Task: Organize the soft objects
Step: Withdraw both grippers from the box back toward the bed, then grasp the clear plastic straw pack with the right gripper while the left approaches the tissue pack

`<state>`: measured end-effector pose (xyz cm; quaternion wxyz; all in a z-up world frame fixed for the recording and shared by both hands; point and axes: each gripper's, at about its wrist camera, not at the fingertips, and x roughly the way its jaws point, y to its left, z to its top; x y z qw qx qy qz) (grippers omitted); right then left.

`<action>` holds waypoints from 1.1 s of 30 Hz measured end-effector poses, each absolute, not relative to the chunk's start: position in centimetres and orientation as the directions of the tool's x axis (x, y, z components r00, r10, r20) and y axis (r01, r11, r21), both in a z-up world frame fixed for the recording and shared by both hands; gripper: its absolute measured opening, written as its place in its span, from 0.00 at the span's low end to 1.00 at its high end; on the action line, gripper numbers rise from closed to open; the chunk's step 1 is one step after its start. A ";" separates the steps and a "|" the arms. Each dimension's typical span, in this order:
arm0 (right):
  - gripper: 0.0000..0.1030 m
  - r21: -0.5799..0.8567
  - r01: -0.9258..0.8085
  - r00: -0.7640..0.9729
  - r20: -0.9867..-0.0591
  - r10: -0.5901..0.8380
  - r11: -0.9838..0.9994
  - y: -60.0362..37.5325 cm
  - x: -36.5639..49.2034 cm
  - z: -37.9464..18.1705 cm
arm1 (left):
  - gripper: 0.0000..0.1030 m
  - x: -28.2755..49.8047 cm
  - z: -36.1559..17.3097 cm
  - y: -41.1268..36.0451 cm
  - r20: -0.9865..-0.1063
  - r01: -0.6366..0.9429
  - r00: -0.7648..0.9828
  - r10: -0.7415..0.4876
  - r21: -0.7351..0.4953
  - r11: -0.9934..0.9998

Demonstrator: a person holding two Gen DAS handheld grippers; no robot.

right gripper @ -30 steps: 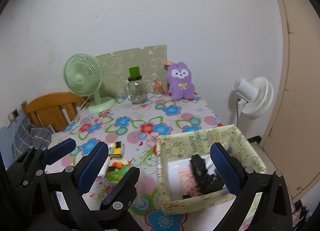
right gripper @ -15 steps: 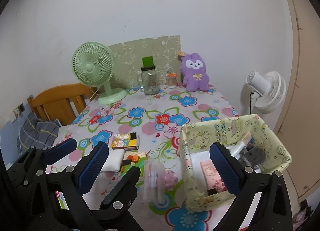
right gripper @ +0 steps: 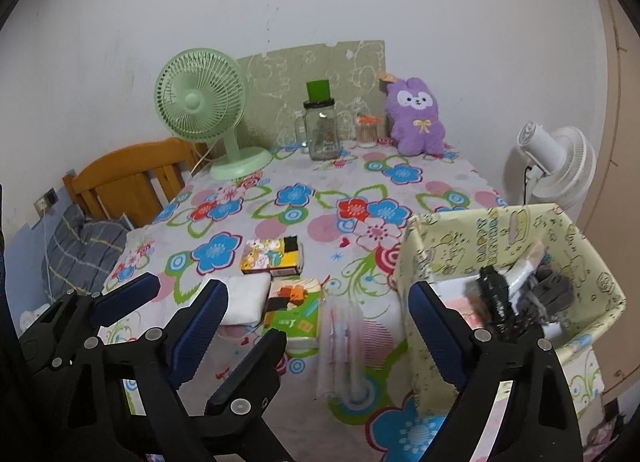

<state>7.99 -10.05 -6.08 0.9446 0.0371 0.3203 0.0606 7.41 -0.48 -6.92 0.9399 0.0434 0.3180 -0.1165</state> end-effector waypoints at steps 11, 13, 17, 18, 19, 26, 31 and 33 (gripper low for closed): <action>0.73 0.089 -0.107 0.751 -0.646 0.139 0.990 -8.5 9.3 -8.3 | 0.95 8.5 -9.3 0.9 -0.660 0.213 0.734 -0.161 -0.001 0.977; 0.68 0.085 -0.104 0.741 -0.658 0.134 0.991 -8.4 9.5 -8.8 | 0.95 8.7 -9.9 1.0 -0.671 0.210 0.724 -0.158 -0.003 0.978; 0.64 0.080 -0.094 0.721 -0.682 0.123 0.992 -8.3 9.9 -9.9 | 0.95 9.0 -11.0 1.1 -0.693 0.211 0.703 -0.159 -0.011 0.977; 0.63 0.079 -0.091 0.716 -0.688 0.120 0.993 -8.3 10.1 -10.2 | 0.95 9.2 -11.4 1.1 -0.699 0.211 0.697 -0.161 -0.014 0.977; 0.62 0.078 -0.089 0.710 -0.694 0.118 0.993 -8.3 10.2 -10.5 | 0.95 9.2 -11.7 1.1 -0.704 0.211 0.692 -0.161 -0.016 0.977; 0.55 0.052 -0.048 0.670 -0.739 0.071 0.997 -8.3 11.0 -12.3 | 0.95 9.8 -13.3 1.2 -0.738 0.213 0.654 -0.166 -0.032 0.977; 0.51 0.040 -0.023 0.643 -0.765 0.045 0.999 -8.7 11.5 -13.6 | 0.95 10.1 -14.4 1.0 -0.757 0.219 0.631 -0.168 -0.035 0.975; 0.49 0.037 -0.023 0.633 -0.773 0.043 0.999 -8.7 11.7 -14.0 | 0.95 10.3 -14.7 0.9 -0.765 0.220 0.622 -0.168 -0.035 0.975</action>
